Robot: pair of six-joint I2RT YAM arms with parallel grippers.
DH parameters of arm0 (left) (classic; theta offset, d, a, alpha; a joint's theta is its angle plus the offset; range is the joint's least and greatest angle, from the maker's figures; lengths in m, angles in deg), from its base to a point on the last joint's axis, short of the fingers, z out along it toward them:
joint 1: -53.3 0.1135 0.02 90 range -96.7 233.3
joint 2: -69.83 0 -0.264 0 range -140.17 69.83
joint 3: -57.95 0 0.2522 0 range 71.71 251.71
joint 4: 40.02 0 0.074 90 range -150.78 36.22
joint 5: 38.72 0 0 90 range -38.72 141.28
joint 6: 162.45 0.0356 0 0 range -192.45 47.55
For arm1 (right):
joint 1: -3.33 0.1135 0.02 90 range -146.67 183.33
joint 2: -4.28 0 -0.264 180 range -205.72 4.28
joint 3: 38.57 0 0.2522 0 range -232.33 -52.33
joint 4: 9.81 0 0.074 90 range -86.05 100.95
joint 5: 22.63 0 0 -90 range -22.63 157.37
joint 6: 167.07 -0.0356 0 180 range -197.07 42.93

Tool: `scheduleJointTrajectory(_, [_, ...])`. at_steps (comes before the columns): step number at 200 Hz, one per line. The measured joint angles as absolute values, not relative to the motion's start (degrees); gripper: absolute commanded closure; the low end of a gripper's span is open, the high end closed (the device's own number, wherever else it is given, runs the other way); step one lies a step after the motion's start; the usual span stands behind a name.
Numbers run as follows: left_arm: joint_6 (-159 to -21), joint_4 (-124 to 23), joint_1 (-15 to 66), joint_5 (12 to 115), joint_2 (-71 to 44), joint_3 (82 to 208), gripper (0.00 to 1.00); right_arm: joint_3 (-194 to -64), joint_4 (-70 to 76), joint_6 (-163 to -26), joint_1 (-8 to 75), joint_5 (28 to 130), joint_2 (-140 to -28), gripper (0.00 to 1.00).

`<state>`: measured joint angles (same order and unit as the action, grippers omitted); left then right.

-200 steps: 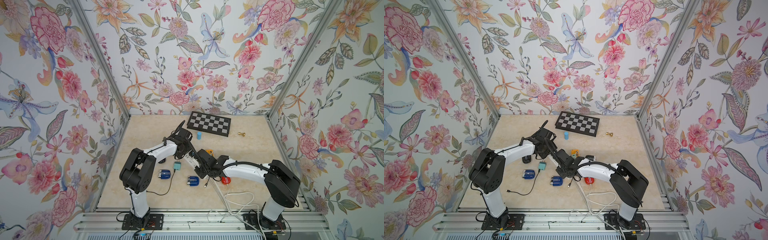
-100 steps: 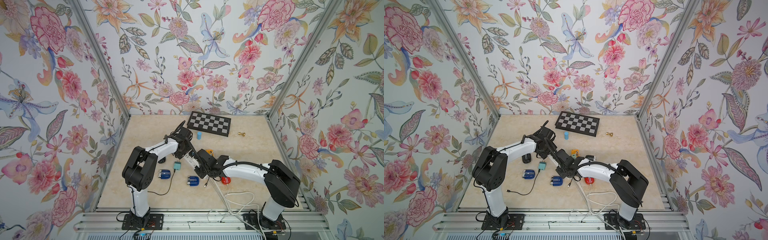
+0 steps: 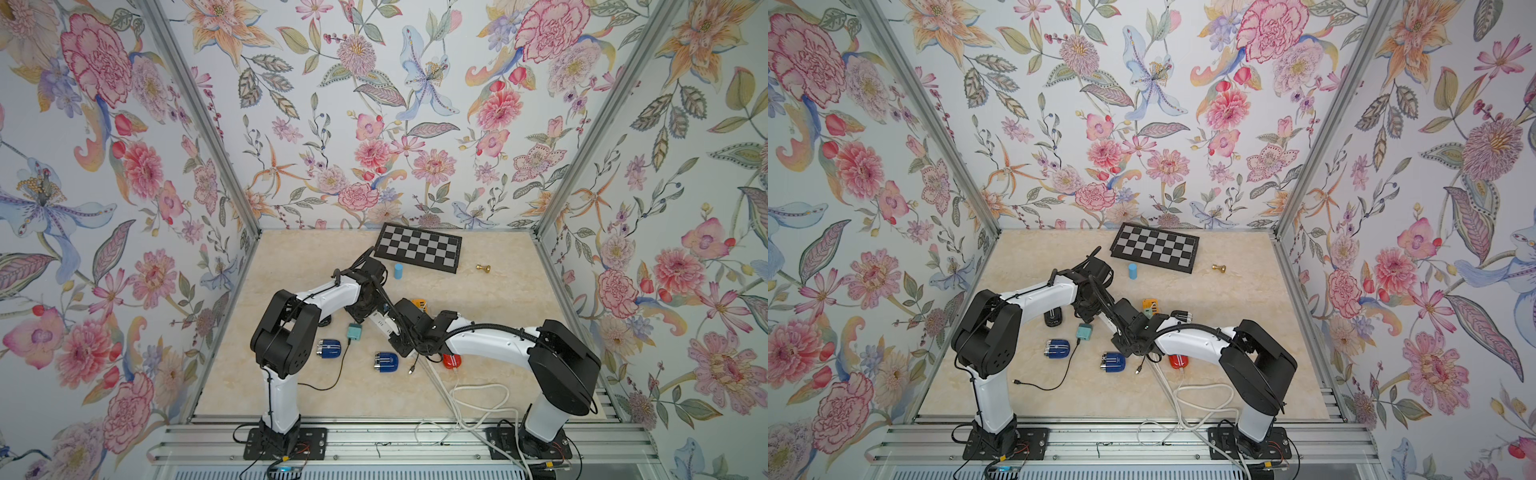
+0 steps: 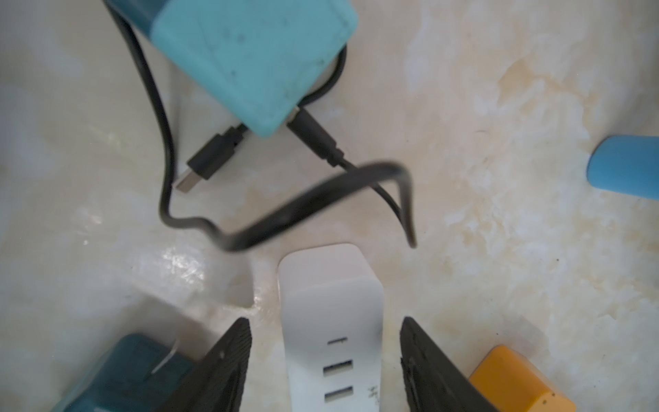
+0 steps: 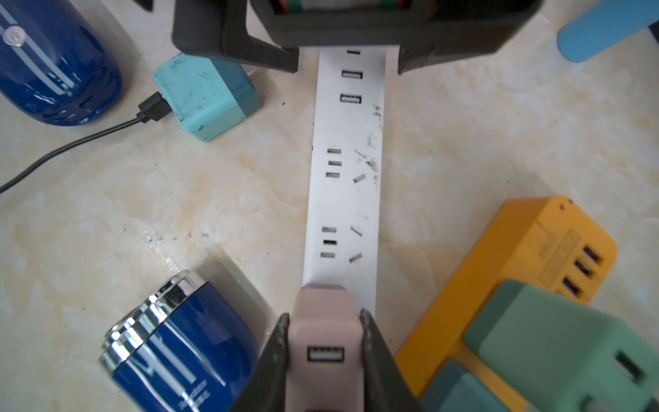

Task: Unplug the electric shaver
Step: Remove the plug from the socket.

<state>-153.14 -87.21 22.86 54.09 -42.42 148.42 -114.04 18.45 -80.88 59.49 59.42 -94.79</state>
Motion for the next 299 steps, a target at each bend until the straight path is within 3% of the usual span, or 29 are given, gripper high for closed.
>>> scheduleJointTrajectory(123, [-152.4,-88.7,22.9,55.0,-45.1,151.4,0.79,-114.0,17.7,-81.1,60.6,58.8,-94.8,0.93])
scheduleJointTrajectory(173, [-152.4,-89.1,22.9,55.2,-45.4,151.8,0.81,-114.2,17.8,-81.8,61.4,57.5,-94.8,1.0])
scheduleJointTrajectory(243, [-151.1,-92.8,22.9,57.2,-48.9,157.4,0.9,-114.6,18.3,-82.7,66.8,43.3,-96.3,1.0])
scheduleJointTrajectory(273, [-150.6,-92.7,22.9,57.3,-49.0,157.4,0.9,-114.6,18.3,-83.6,66.2,44.1,-96.3,1.0])
scheduleJointTrajectory(299, [-150.3,-92.4,22.9,57.3,-49.0,157.4,0.9,-113.0,16.9,-84.3,63.0,50.5,-94.4,1.0])
